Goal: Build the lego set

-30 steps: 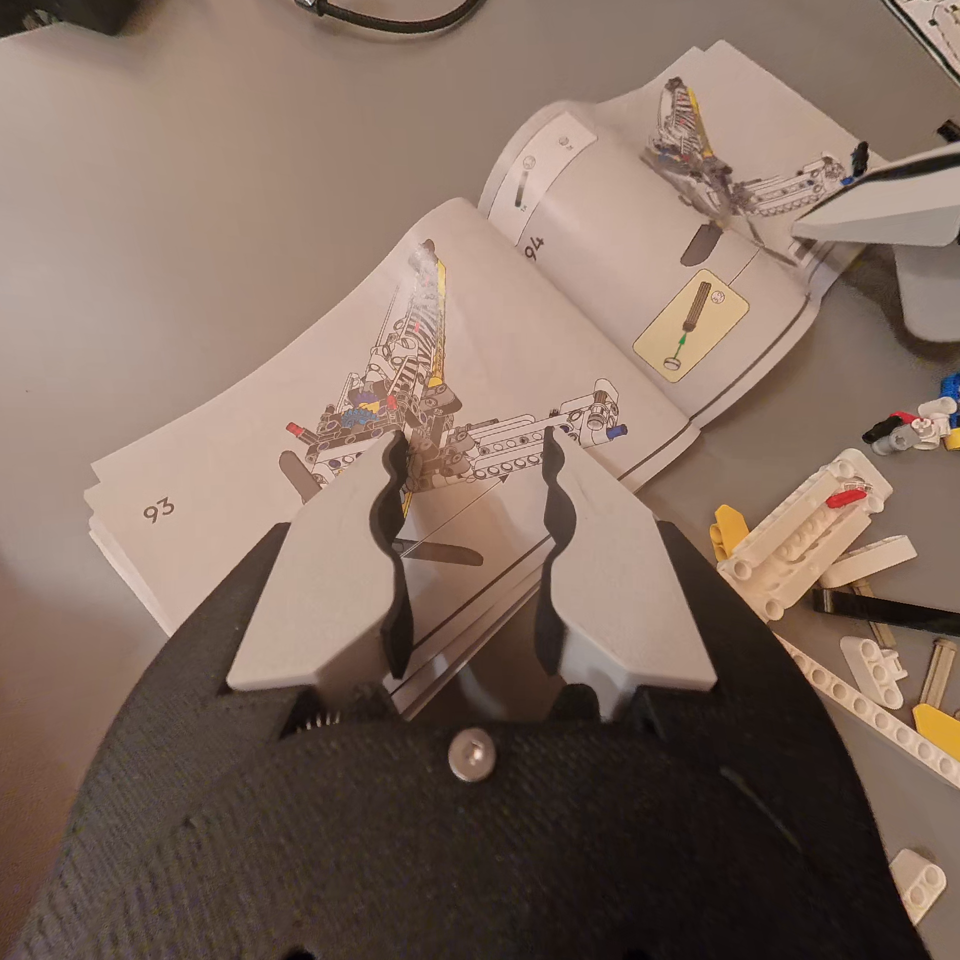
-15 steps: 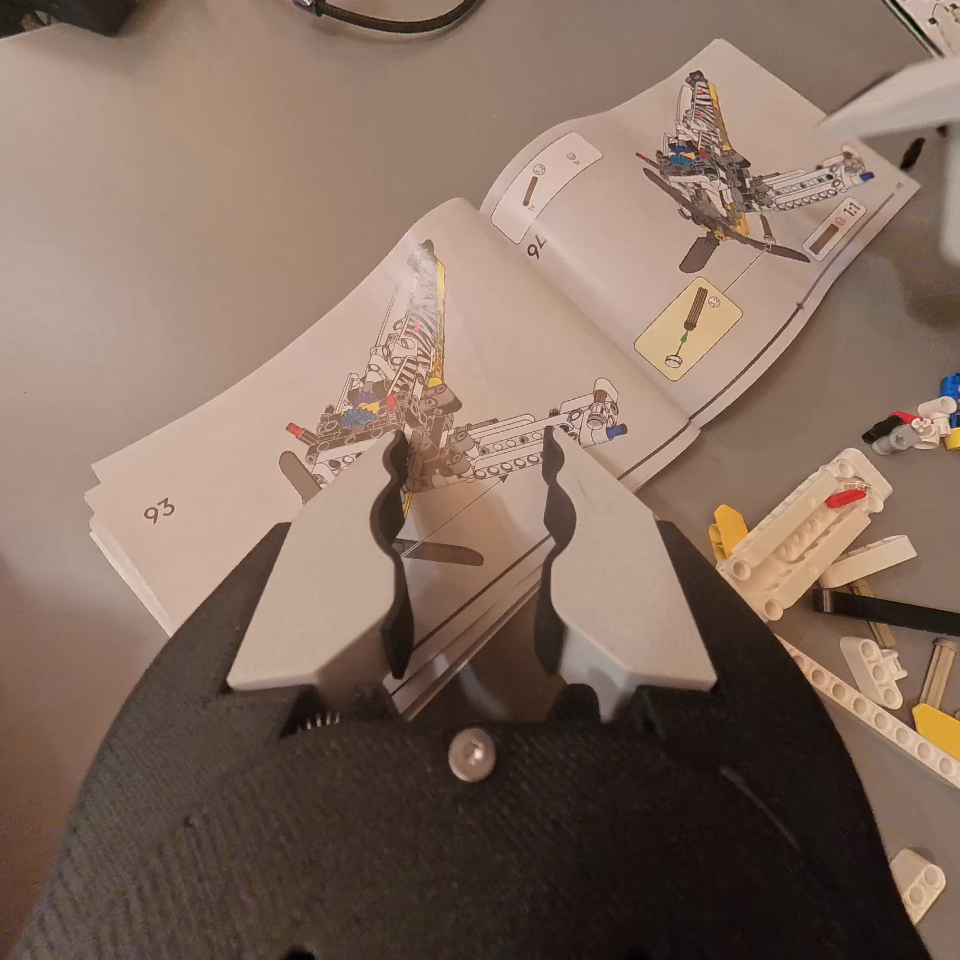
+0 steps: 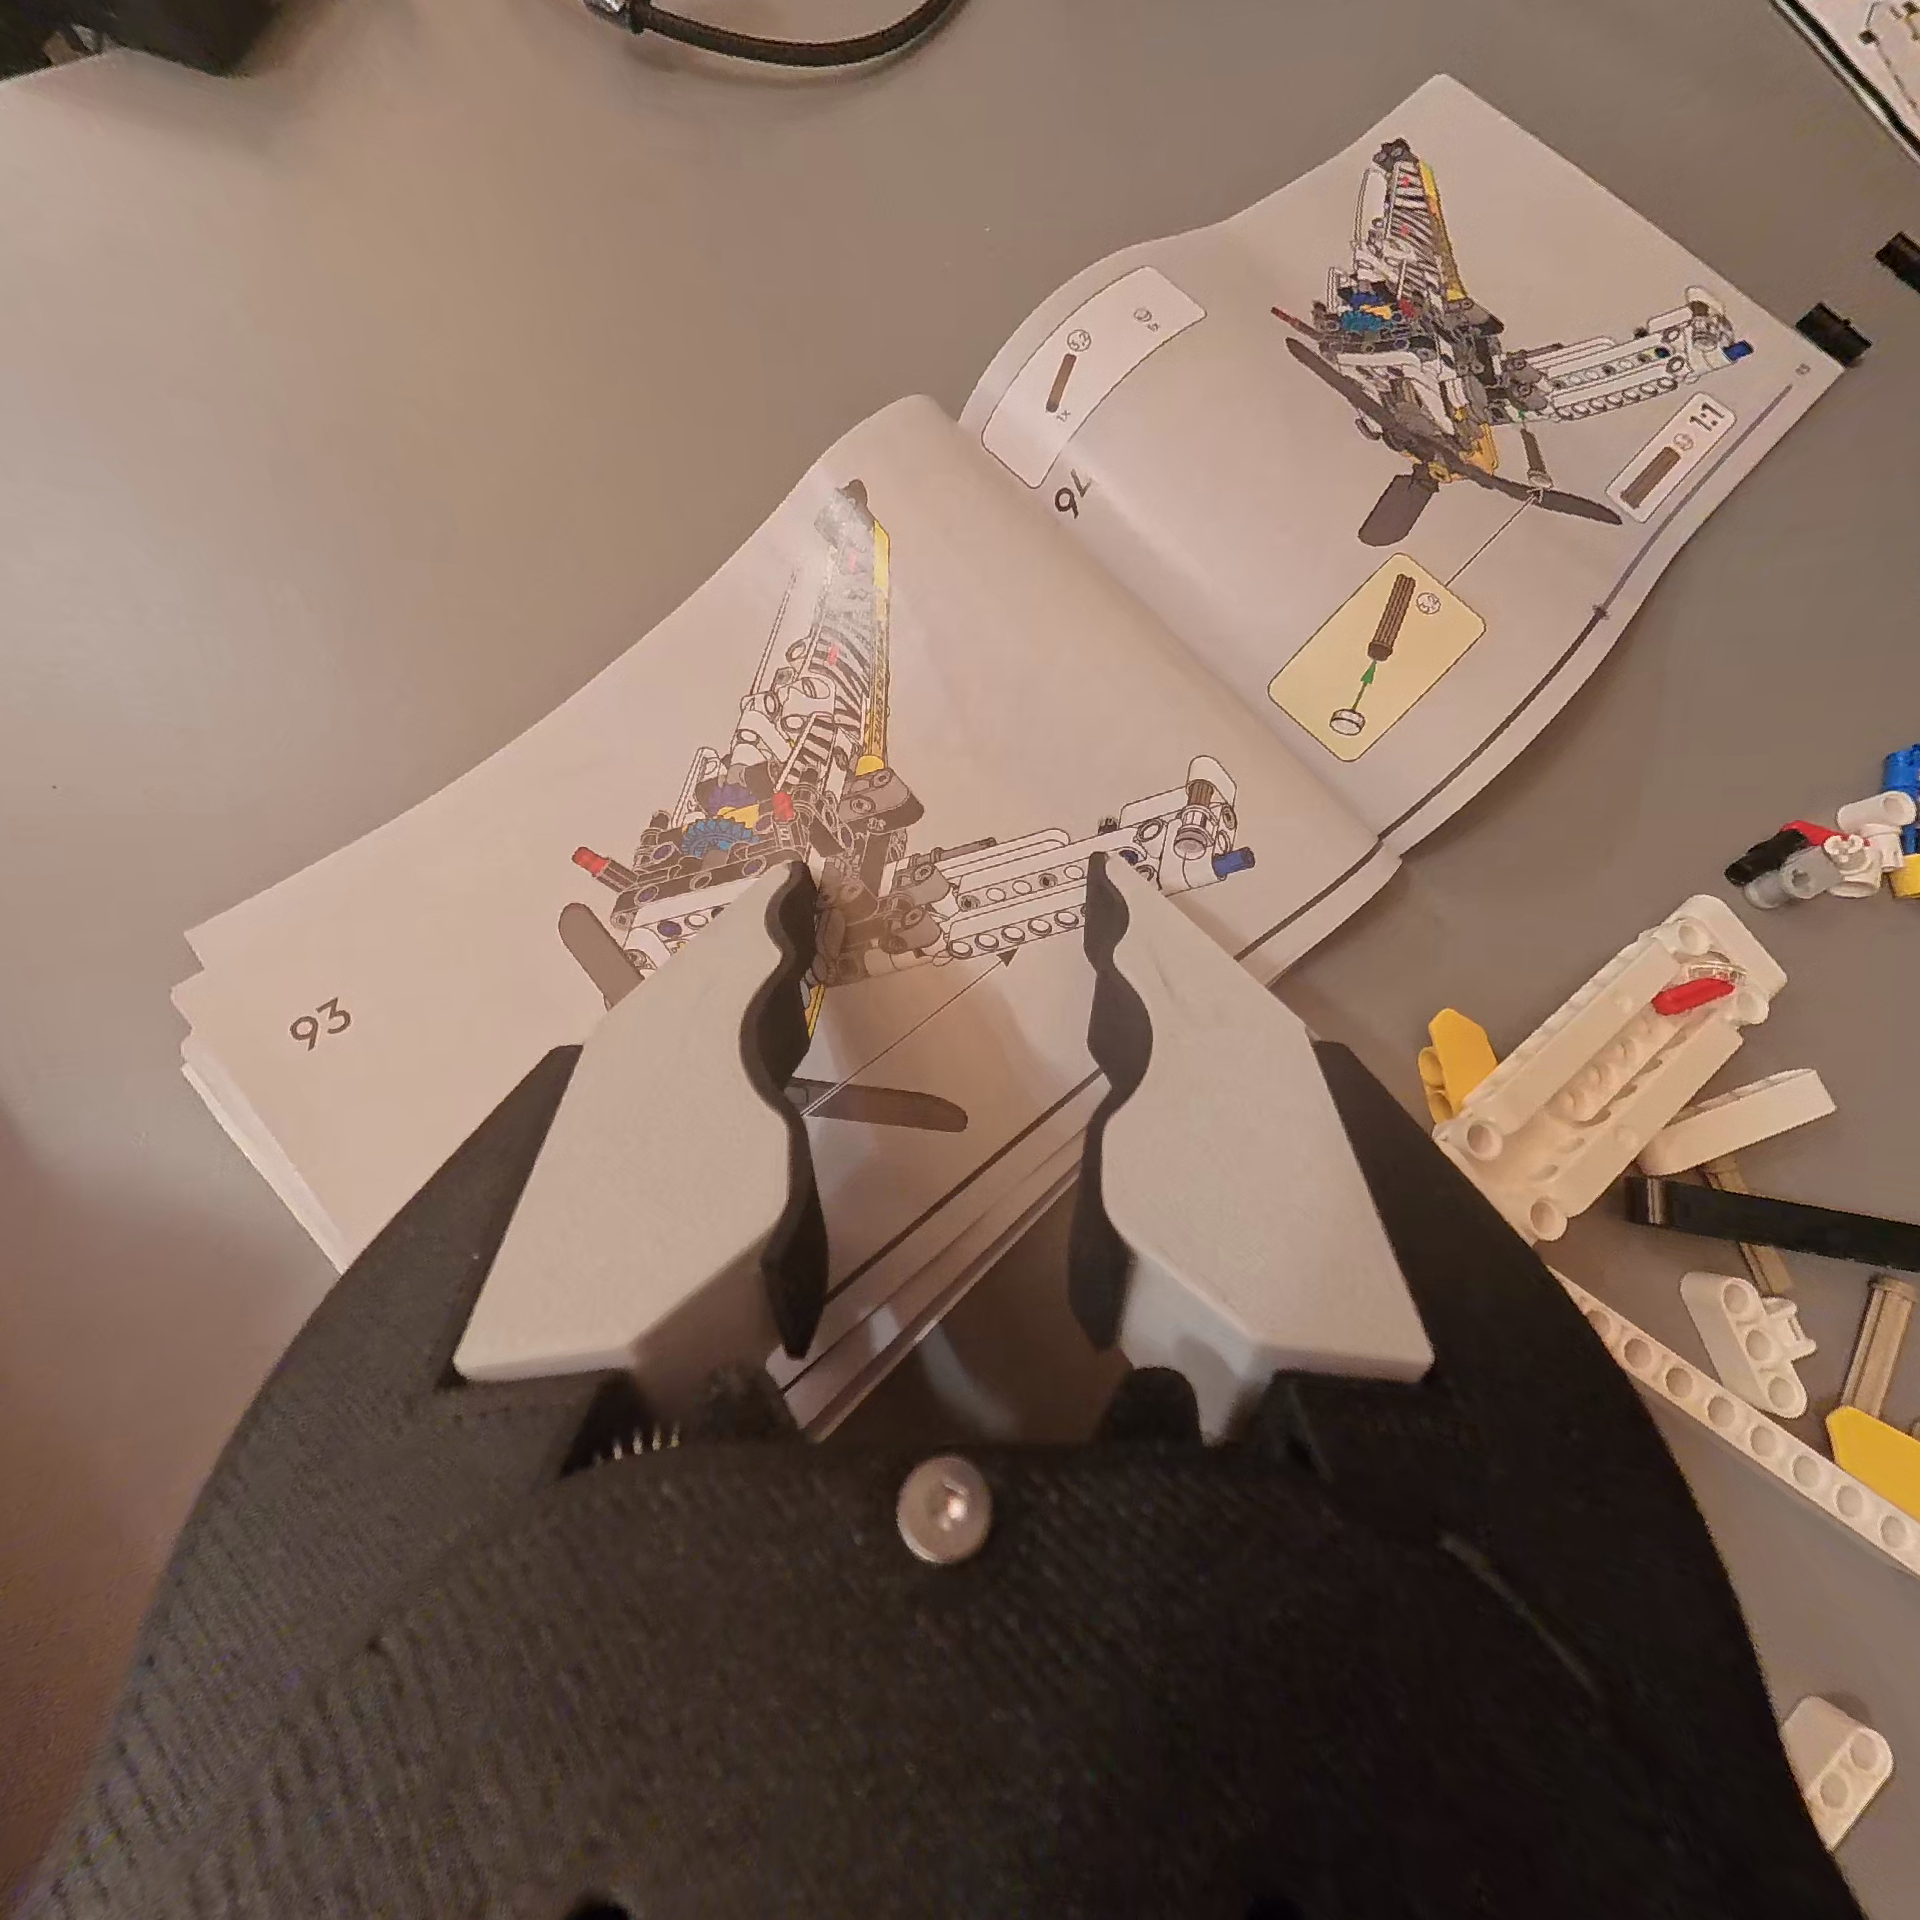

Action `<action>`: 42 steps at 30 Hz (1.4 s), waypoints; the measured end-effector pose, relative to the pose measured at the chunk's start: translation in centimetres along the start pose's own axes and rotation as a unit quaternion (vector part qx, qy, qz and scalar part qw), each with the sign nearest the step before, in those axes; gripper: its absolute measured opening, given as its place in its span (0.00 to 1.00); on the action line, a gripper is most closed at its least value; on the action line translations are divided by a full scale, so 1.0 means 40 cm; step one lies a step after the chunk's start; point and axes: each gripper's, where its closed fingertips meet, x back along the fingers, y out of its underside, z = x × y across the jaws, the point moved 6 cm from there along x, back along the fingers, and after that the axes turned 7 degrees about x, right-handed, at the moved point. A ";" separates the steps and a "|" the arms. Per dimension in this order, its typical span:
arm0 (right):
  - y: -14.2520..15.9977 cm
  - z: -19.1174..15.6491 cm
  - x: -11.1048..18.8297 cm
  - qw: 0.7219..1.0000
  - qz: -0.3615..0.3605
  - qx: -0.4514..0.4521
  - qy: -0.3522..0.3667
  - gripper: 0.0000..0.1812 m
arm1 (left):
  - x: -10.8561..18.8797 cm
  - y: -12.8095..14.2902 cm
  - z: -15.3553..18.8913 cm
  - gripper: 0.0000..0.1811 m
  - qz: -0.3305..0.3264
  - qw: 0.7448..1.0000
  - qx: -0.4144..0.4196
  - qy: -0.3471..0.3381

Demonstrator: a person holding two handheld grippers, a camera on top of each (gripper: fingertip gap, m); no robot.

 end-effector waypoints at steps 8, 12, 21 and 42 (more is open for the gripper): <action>0.158 -0.095 -0.144 0.996 -0.069 -0.056 -0.009 0.64 | 0.000 0.001 0.001 0.30 0.001 1.000 -0.002 -0.002; 0.196 -0.095 -0.178 0.993 -0.106 -0.042 0.007 0.65 | -0.001 0.001 0.001 0.30 0.001 1.000 0.001 -0.001; 0.206 -0.102 -0.186 0.988 -0.146 0.005 0.039 0.61 | -0.001 0.001 0.002 0.30 0.002 1.000 0.001 0.000; 0.072 -0.409 -0.088 0.943 0.099 0.310 -0.073 0.18 | 0.135 -0.084 -0.119 0.21 0.213 0.957 0.196 0.006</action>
